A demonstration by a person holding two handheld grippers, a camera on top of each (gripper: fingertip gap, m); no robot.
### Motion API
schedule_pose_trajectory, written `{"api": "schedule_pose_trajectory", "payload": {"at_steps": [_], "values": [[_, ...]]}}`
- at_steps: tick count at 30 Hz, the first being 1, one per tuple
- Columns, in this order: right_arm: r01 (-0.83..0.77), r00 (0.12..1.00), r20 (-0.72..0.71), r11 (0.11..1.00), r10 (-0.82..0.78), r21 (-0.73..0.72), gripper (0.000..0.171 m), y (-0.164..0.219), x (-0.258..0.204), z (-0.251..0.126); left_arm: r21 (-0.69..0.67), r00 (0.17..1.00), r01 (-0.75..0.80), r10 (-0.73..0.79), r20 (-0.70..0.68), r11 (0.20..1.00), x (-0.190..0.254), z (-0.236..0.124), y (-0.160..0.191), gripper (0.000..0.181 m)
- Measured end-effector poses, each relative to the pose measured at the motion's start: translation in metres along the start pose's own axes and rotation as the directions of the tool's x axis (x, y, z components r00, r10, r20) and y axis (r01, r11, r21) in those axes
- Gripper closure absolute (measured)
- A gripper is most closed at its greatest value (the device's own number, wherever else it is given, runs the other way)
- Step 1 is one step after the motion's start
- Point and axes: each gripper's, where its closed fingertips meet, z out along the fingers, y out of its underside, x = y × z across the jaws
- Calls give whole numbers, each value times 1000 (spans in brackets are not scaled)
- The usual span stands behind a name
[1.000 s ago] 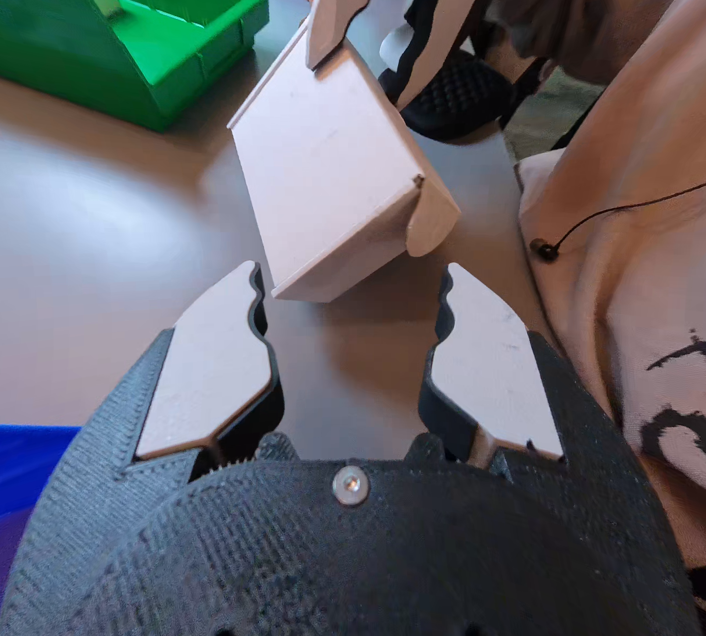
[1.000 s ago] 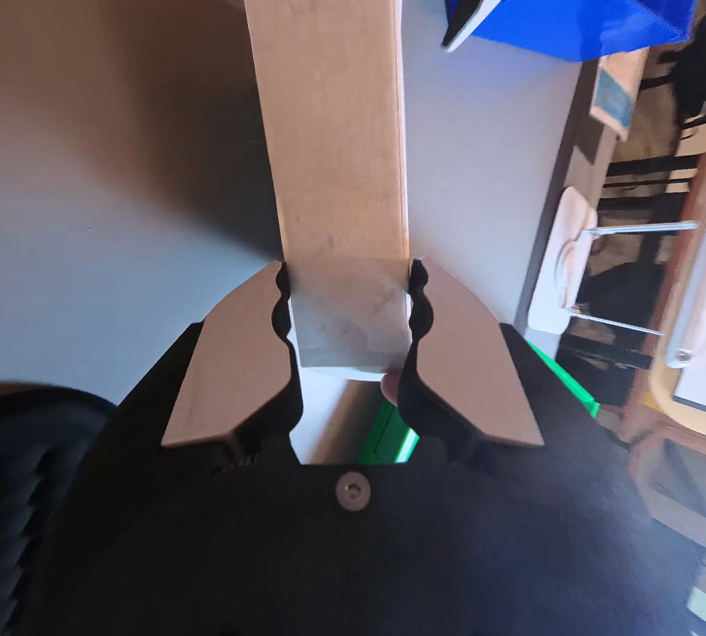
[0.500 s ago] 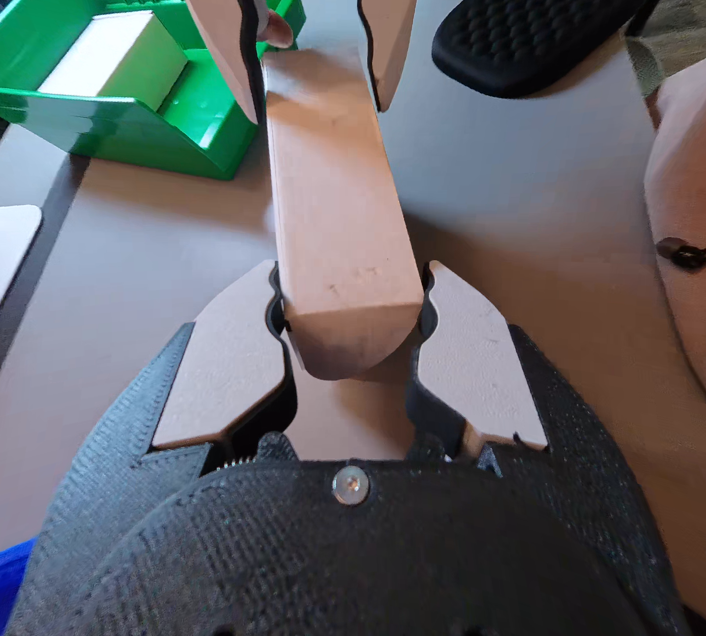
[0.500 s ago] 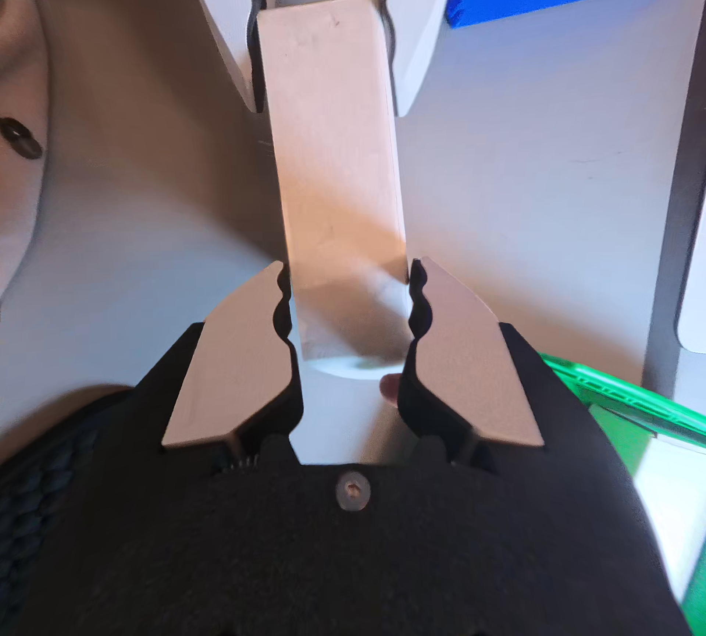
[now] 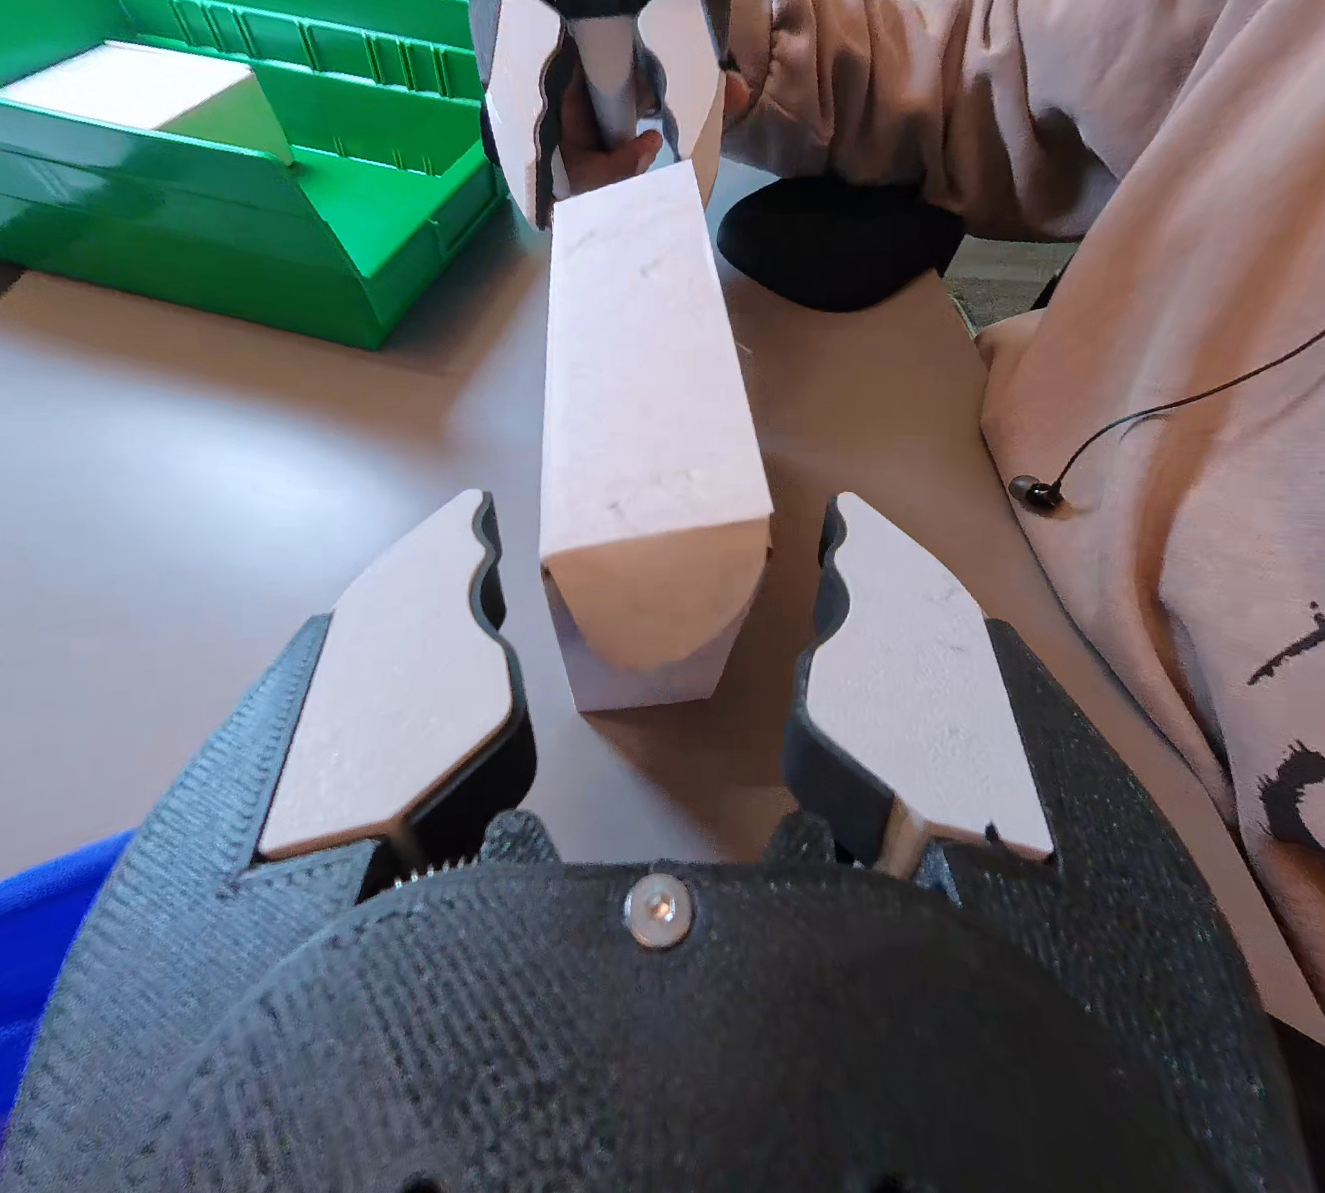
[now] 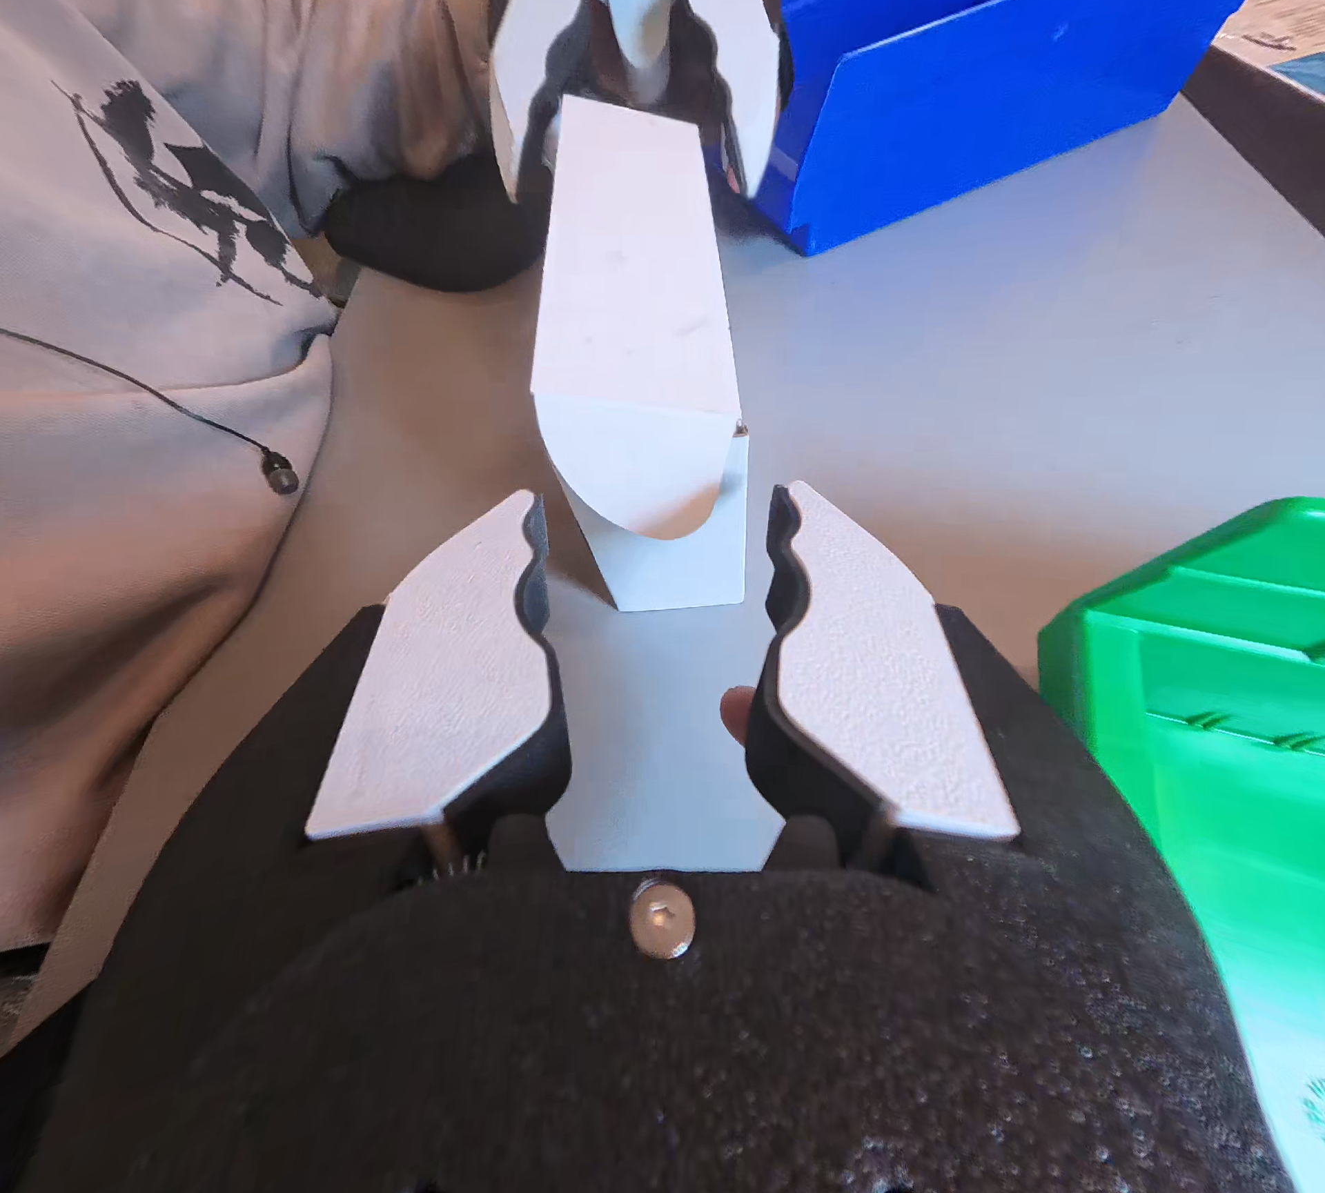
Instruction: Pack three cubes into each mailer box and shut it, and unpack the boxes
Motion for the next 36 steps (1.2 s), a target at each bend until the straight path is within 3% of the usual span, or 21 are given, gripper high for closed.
{"api": "schedule_pose_trajectory", "payload": {"at_steps": [5, 8, 11, 14, 19, 26, 31, 36], "values": [[-40, 998, 61, 992, 33, 118, 124, -11, -1, -11, 142, 998, 44, -49, 26, 989, 1, -42, -10, 112], [-9, 998, -54, 986, 18, 167, 142, -15, 19, -18, 129, 992, 19, -35, 119, 991, -11, -55, -5, 115], [63, 990, -135, 992, -48, 113, 147, -9, 26, -14, 43, 988, -14, 8, 153, 999, -12, -49, 6, 113], [62, 995, -80, 996, -57, 60, 145, 0, 18, -4, -63, 977, -71, 82, 199, 995, -17, -33, 20, 117], [-18, 1000, 28, 991, 14, 136, 140, -8, 6, -4, 40, 995, -19, 15, 100, 999, -5, -26, 10, 143], [-64, 991, 127, 980, 40, 187, 138, -16, -7, 1, 68, 996, 76, -79, 42, 995, 0, -27, 5, 144], [-75, 984, 175, 974, 38, 214, 137, -30, -9, 2, 54, 955, 296, -296, -12, 954, -5, -27, 0, 138], [-71, 975, 223, 978, 26, 196, 139, -33, -12, 6, 32, 963, 263, -264, 58, 964, -9, -26, 0, 129]]}}
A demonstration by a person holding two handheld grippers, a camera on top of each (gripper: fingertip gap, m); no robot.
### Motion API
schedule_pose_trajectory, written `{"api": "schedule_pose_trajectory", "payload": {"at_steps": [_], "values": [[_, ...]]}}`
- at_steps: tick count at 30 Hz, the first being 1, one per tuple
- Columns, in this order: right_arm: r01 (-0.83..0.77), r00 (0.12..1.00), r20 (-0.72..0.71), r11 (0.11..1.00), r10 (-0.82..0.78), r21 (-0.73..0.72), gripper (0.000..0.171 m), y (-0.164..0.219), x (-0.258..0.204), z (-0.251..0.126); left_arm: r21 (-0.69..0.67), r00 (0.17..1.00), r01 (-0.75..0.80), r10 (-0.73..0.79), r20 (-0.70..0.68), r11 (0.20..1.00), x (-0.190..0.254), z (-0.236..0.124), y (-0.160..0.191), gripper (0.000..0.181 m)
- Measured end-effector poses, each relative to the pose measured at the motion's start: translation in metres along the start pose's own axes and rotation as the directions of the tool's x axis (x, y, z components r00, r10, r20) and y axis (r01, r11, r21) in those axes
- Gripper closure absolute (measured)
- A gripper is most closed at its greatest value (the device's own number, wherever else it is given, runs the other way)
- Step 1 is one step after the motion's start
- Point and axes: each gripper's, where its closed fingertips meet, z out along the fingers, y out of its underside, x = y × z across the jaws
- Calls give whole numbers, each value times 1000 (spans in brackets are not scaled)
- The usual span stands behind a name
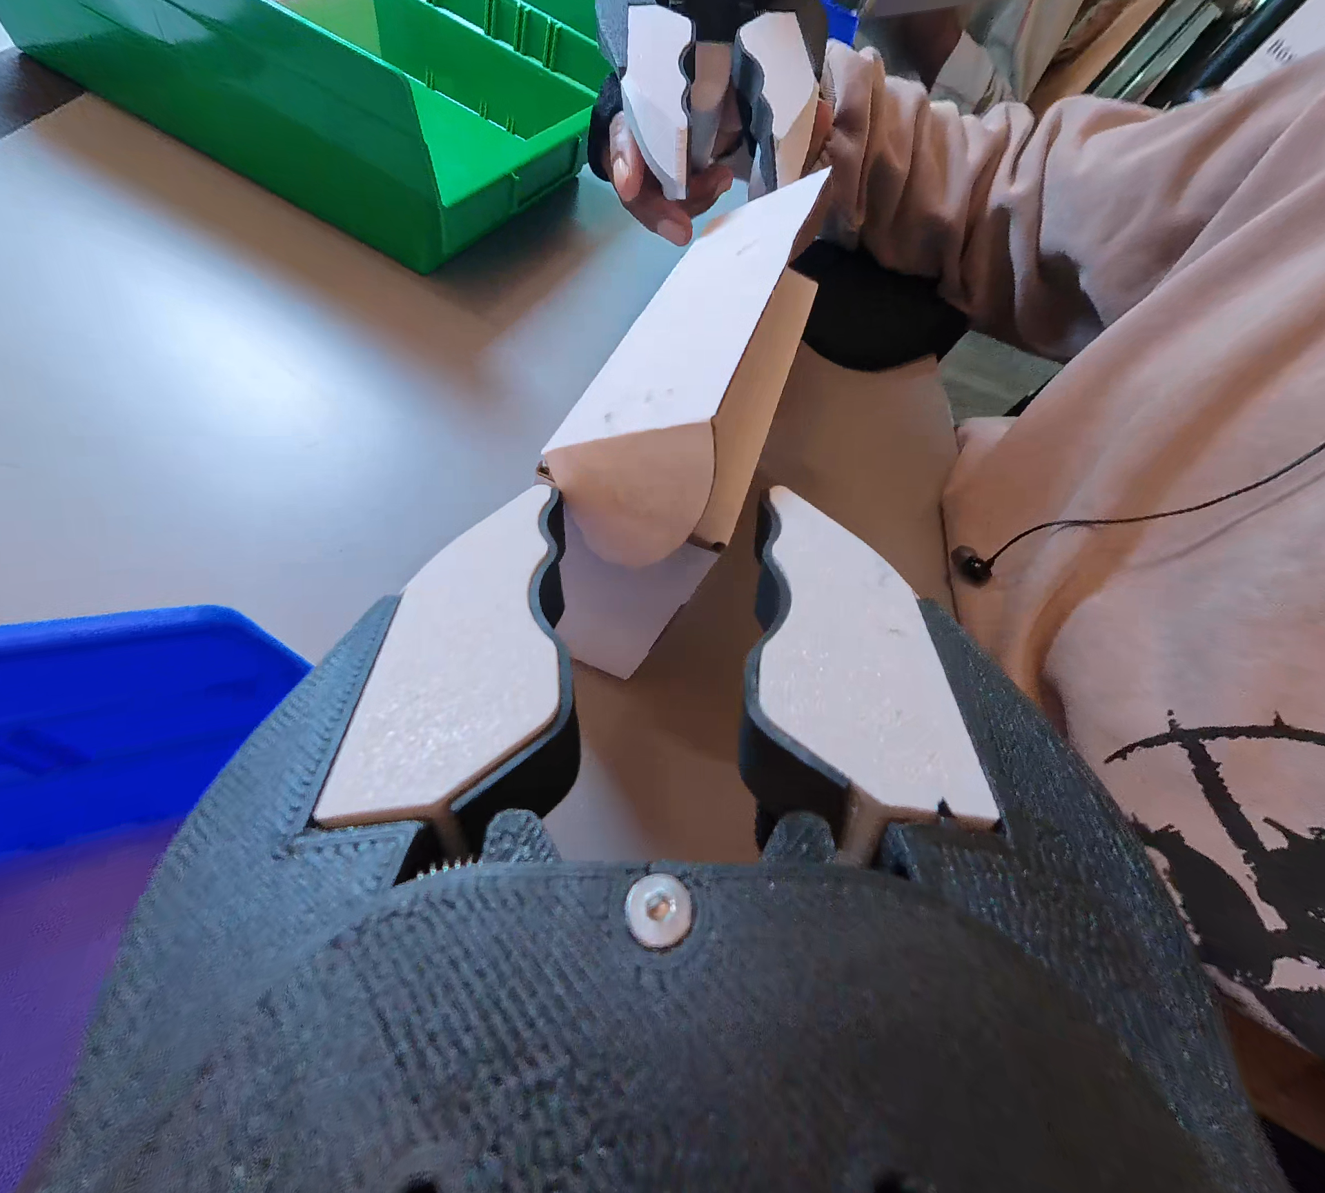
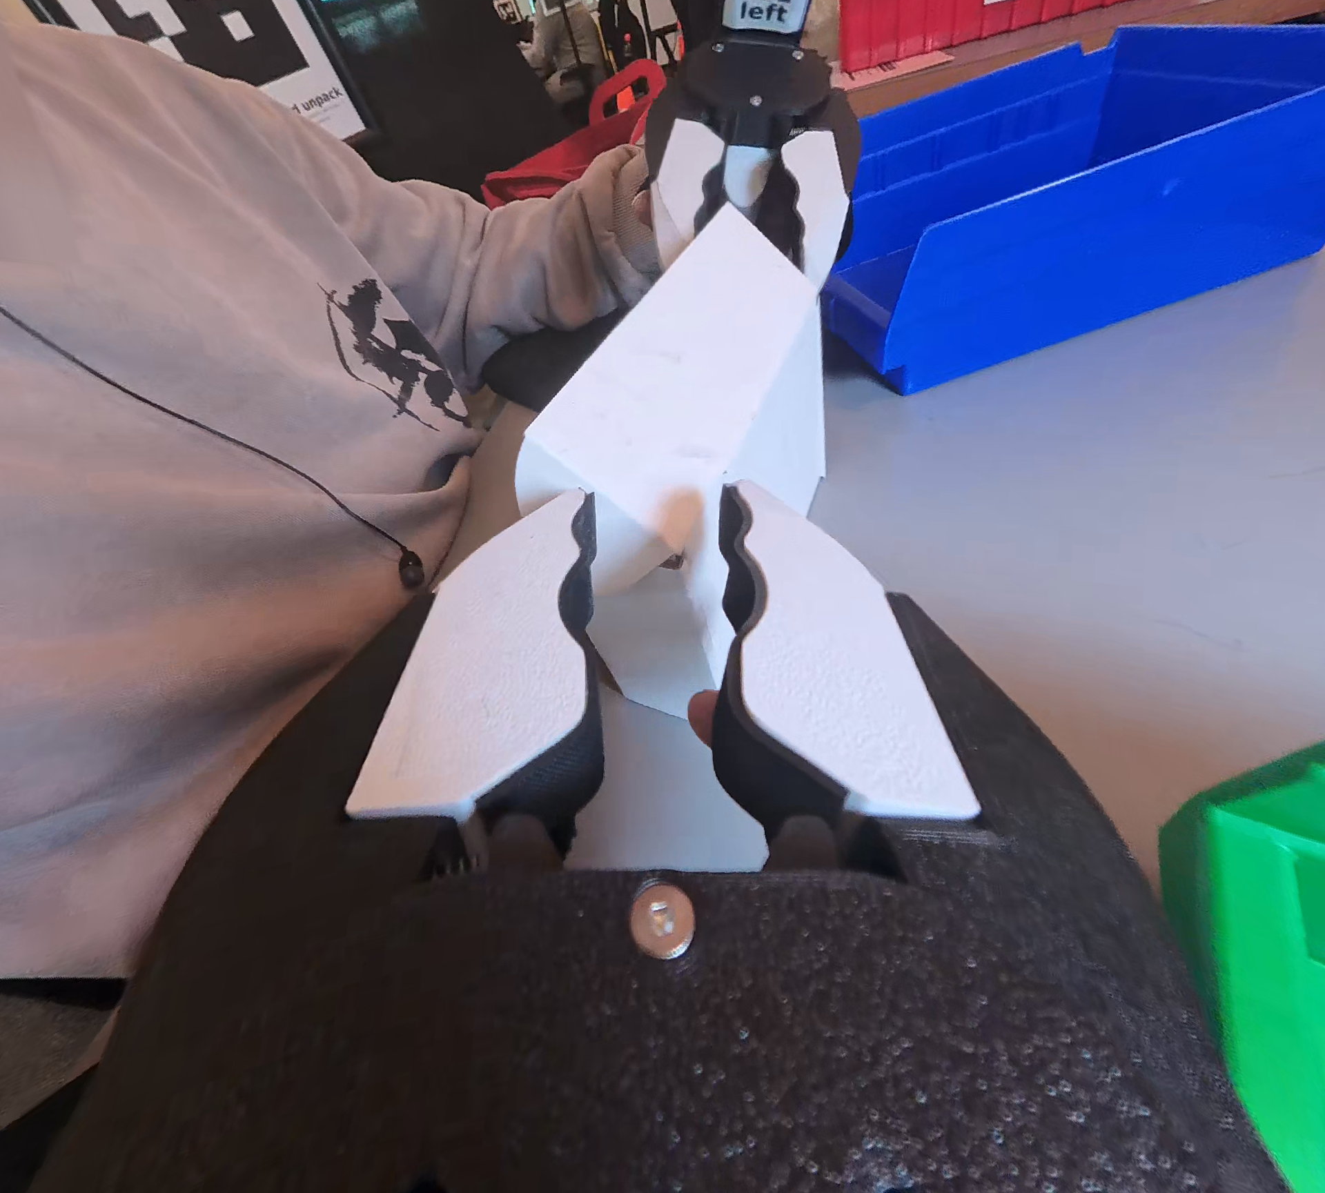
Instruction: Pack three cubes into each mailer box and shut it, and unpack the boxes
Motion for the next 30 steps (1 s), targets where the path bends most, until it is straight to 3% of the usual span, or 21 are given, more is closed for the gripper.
{"api": "schedule_pose_trajectory", "payload": {"at_steps": [6, 11, 14, 16, 20, 23, 26, 30], "values": [[108, 991, -69, 985, -118, -136, 130, 9, -4, -8, 4, 966, -202, 199, 166, 979, -9, -23, -6, 141], [232, 955, -111, 927, -274, -296, 126, 19, -8, 1, -63, 938, -313, 319, 139, 948, -4, -21, 0, 150], [233, 956, -101, 921, -276, -311, 131, 17, -8, 6, -65, 943, -293, 300, 143, 954, -4, -11, -4, 161], [221, 962, -89, 931, -256, -289, 143, 13, -9, 6, -79, 937, -285, 295, 187, 955, -9, -10, -8, 163], [194, 973, -75, 947, -219, -254, 151, 7, -8, 4, -48, 972, -117, 124, 198, 992, -12, -9, -16, 164], [200, 975, -46, 945, -219, -260, 147, 6, -12, 9, -22, 982, 23, -18, 187, 999, -14, -8, -19, 165], [206, 974, -35, 944, -222, -259, 141, 1, -15, 13, 11, 971, 193, -192, 143, 981, -15, -9, -25, 165], [160, 987, 19, 962, -160, -219, 144, -1, -20, 19, -3, 943, 318, -316, 100, 948, -16, -9, -27, 165]]}}
